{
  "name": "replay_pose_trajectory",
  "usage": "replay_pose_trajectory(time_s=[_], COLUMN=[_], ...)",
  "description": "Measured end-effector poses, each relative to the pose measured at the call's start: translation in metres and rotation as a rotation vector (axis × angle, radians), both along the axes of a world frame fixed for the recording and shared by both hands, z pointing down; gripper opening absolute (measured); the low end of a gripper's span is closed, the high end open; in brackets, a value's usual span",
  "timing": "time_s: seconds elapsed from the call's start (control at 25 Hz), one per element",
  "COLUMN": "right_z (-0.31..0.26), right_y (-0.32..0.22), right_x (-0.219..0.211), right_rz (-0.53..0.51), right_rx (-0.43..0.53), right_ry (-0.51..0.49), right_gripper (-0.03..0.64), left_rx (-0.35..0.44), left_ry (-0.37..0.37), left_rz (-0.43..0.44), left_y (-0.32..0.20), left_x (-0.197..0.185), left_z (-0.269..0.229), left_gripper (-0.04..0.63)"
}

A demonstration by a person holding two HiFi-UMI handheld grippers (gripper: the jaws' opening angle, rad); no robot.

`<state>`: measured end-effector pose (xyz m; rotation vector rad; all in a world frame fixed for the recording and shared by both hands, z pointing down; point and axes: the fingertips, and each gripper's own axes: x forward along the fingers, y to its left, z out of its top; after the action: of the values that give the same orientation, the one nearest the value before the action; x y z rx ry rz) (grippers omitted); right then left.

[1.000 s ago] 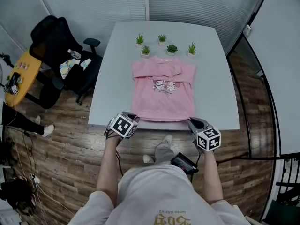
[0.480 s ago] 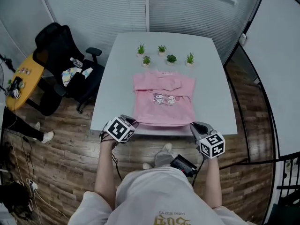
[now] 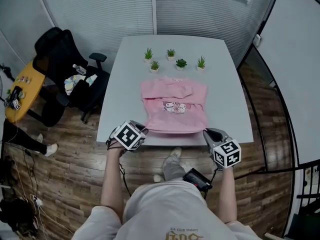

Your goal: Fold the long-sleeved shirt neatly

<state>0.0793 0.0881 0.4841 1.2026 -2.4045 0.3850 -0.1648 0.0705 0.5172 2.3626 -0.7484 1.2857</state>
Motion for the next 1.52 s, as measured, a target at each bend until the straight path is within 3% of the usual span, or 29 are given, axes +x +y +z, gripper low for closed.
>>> replay_pose_trajectory(time_s=[0.52, 1.12, 1.52], right_z=[0.019, 0.015, 0.018], right_y=[-0.069, -0.178, -0.246], right_x=[0.002, -0.006, -0.009], right_rz=[0.025, -0.038, -0.049], right_rx=[-0.068, -0.037, -0.020], right_ry=[0.023, 0.084, 0.070], right_gripper=[0.029, 0.029, 0.029], left_rx=[-0.072, -0.064, -0.043], left_ry=[-0.047, -0.098, -0.145], left_rz=[0.030, -0.003, -0.030], left_y=[-0.056, -0.165, -0.235], left_x=[0.001, -0.006, -0.009], left_z=[0.020, 0.016, 0.021], left_gripper=[0.037, 0.038, 0.038])
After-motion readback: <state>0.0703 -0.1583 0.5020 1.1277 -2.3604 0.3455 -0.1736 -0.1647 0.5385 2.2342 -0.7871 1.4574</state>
